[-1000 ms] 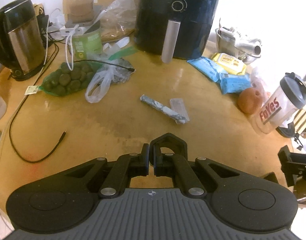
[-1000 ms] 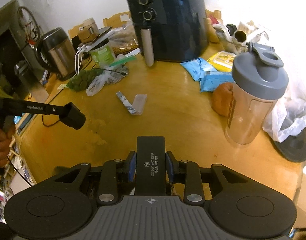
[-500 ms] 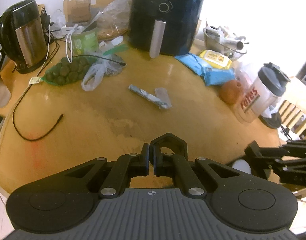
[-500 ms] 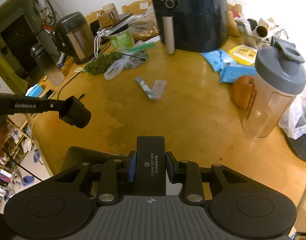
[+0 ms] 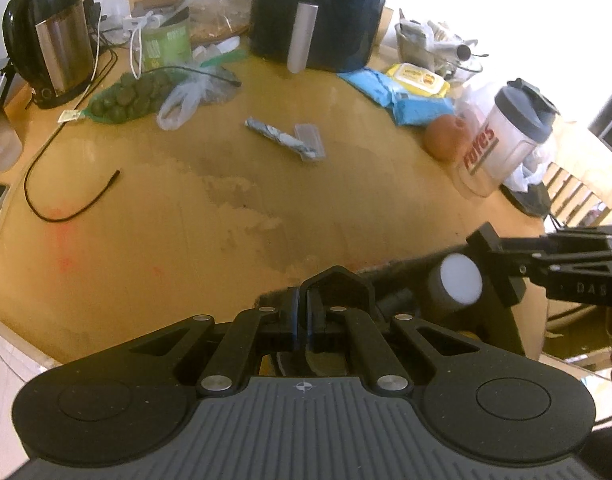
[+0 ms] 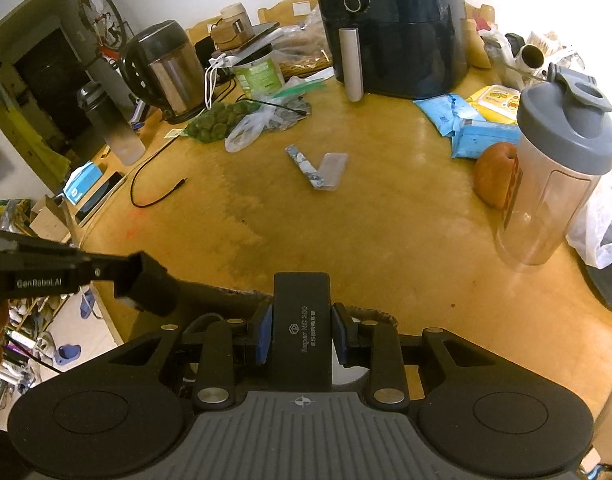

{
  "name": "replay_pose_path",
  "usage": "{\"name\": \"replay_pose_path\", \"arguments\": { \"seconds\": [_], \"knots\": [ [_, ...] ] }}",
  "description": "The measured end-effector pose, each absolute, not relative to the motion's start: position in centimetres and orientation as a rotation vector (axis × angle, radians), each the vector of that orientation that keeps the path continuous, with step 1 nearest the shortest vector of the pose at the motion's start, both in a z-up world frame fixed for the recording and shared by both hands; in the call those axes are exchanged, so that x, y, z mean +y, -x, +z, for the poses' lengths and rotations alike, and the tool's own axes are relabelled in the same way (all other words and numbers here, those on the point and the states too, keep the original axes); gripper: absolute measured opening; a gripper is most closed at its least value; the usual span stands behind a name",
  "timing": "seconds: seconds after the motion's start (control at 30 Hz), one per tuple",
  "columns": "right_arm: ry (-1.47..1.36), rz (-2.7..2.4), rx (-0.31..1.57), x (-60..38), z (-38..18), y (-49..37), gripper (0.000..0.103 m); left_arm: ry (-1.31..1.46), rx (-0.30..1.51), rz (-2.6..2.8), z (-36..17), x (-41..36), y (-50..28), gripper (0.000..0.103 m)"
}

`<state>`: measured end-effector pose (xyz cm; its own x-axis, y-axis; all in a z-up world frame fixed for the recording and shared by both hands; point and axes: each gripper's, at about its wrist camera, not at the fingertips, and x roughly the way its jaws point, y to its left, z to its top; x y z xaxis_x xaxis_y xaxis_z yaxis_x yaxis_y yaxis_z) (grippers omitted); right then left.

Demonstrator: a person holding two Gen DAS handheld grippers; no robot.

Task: Organize rigid objects
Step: 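Carry the black cup with the left tool while the right tool carries the power bank to the box, then lower the cup into the box and open the left tool while the right tool releases the power bank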

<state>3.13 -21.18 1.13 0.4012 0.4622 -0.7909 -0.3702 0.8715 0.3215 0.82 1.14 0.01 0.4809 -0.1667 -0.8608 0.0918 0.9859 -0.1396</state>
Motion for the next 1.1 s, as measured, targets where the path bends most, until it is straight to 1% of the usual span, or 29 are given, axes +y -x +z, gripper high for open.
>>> {"name": "replay_pose_path", "arguments": {
  "seconds": [0.17, 0.2, 0.27, 0.3, 0.33, 0.5, 0.6, 0.97, 1.0, 1.03, 1.07, 1.1],
  "knots": [
    [-0.102, 0.541, 1.03, -21.3, 1.3, -2.6, 0.034, 0.095, 1.063, -0.183, -0.4, 0.6, 0.1, 0.006],
    [-0.1, 0.543, 1.031, -21.3, 1.3, -2.5, 0.034, 0.099, 1.067, -0.186, -0.5, 0.5, 0.3, 0.011],
    [-0.098, 0.545, 1.031, -21.3, 1.3, -2.3, 0.034, 0.108, 1.077, -0.187, -0.7, 0.4, 0.8, 0.025],
    [-0.098, 0.547, 1.032, -21.4, 1.3, -2.2, 0.034, 0.109, 1.076, -0.181, -0.7, 0.3, 1.0, 0.036],
    [-0.097, 0.548, 1.033, -21.4, 1.2, -2.2, 0.034, 0.108, 1.072, -0.172, -0.7, 0.3, 1.3, 0.041],
    [-0.09, 0.548, 1.041, -21.3, 1.1, -1.7, 0.034, 0.081, 1.068, -0.135, -0.4, -0.3, 2.1, 0.042],
    [-0.088, 0.544, 1.044, -21.3, 1.0, -1.4, 0.034, 0.081, 1.064, -0.123, -0.2, -0.6, 2.5, 0.046],
    [-0.046, 0.584, 0.998, -19.4, 2.5, -1.4, 0.035, 0.096, 1.056, -0.077, 0.1, -0.2, 3.8, 0.046],
    [-0.051, 0.587, 1.0, -19.2, 2.4, -1.6, 0.039, 0.097, 1.055, -0.072, 0.1, -0.2, 4.0, 0.046],
    [-0.049, 0.582, 1.006, -19.0, 2.3, -1.7, 0.048, 0.098, 1.055, -0.066, 0.2, -0.1, 4.1, 0.046],
    [-0.038, 0.57, 1.008, -18.8, 2.2, -1.7, 0.069, 0.099, 1.053, -0.062, 0.2, -0.1, 4.2, 0.046],
    [-0.034, 0.568, 1.002, -18.7, 2.2, -1.6, 0.079, 0.1, 1.051, -0.059, 0.3, -0.1, 4.4, 0.046]
  ]
}}
